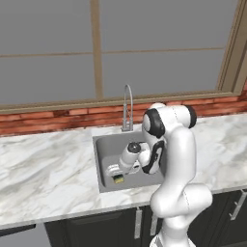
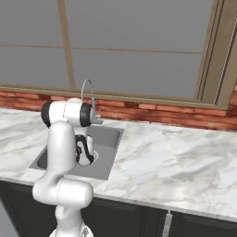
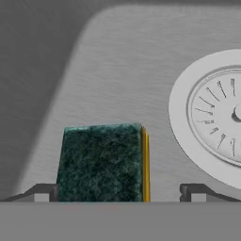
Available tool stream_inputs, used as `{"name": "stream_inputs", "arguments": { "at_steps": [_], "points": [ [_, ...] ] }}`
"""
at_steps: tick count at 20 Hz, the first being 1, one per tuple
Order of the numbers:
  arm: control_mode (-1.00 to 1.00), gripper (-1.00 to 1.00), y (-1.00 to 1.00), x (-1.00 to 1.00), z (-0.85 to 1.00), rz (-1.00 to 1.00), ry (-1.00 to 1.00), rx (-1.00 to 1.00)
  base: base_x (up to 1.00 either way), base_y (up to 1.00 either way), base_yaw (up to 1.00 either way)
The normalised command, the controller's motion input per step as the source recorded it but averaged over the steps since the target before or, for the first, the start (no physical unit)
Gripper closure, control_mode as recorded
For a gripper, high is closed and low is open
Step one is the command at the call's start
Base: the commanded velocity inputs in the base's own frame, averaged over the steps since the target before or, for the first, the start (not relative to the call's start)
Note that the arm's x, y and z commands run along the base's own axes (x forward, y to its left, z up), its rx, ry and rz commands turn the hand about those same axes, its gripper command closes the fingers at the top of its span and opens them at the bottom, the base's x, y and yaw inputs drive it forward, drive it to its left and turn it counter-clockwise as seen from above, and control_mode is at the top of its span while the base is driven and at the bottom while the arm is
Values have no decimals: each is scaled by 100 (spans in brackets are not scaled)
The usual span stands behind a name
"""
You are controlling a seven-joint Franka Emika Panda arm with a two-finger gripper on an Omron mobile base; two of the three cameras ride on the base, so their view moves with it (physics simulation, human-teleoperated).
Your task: Pick up the bar soap and sponge from the sink, and place them back in the cabinet, and close the cabinet doors.
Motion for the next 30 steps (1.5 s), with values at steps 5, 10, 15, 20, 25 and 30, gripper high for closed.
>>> {"name": "stream_inputs", "arguments": {
  "at_steps": [5,10,15,20,25,30],
  "points": [
    [-100,-100,39,6,-36,0,0,0,0,0,0],
    [-100,-100,41,0,-36,0,0,-2,0,0,0],
    [-100,100,39,0,-32,0,0,-6,0,0,0],
    [-100,100,5,0,-1,0,0,0,0,0,0],
    [-100,100,0,-7,4,1,-14,-7,0,0,0],
    [-100,100,1,-21,30,0,-20,-17,0,0,0]
  ]
}}
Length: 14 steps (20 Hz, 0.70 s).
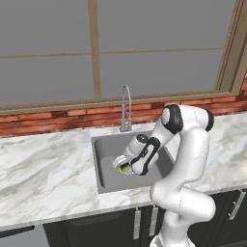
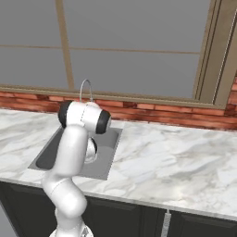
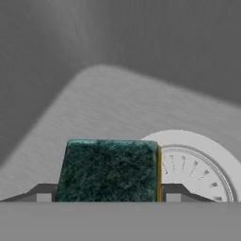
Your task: Pick up the bar soap and sponge from the sink, and place them back in the cabinet, and close the cabinet doors.
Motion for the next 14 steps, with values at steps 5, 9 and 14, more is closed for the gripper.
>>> {"name": "stream_inputs", "arguments": {
  "at_steps": [5,9,14],
  "points": [
    [-100,100,9,-29,35,0,-8,-14,0,0,0],
    [-100,100,0,-56,24,0,-4,-12,0,0,0],
    [-100,100,0,-67,31,0,0,-9,0,0,0]
  ]
}}
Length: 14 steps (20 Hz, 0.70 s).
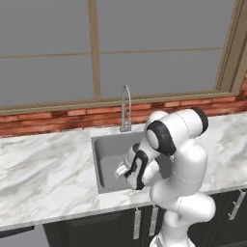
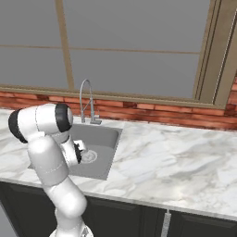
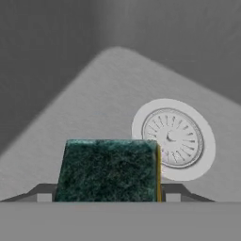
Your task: Pick up the bar soap and sponge from the sink, and place them back in the cabinet, and close the cabinet doors.
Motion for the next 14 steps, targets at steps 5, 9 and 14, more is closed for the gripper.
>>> {"name": "stream_inputs", "arguments": {
  "at_steps": [5,9,14],
  "points": [
    [-100,100,-1,-42,60,0,0,-4,0,0,0],
    [-100,100,-4,-1,83,-1,1,0,0,0,0],
    [-100,100,-2,0,84,-2,8,0,0,0,0]
  ]
}}
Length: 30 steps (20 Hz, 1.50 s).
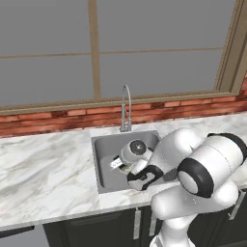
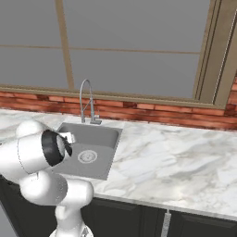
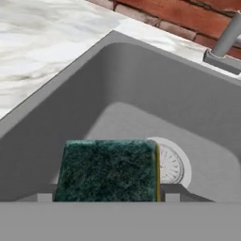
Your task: Pick up the bar soap and sponge from the sink, and place them back in the cabinet, and close the cabinet doors.
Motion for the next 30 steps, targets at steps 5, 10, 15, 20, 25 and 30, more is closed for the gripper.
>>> {"name": "stream_inputs", "arguments": {
  "at_steps": [5,10,15,20,25,30],
  "points": [
    [-100,100,-12,0,82,-6,14,0,0,0,0],
    [-100,100,-16,-3,78,-10,19,0,0,0,0],
    [-100,100,-12,-17,64,-14,21,0,0,0,0],
    [-100,100,-21,-36,45,-17,20,0,0,0,0],
    [-100,100,-31,-45,39,-18,18,0,0,0,0],
    [-100,100,-37,-34,39,-14,15,0,0,0,0]
  ]
}}
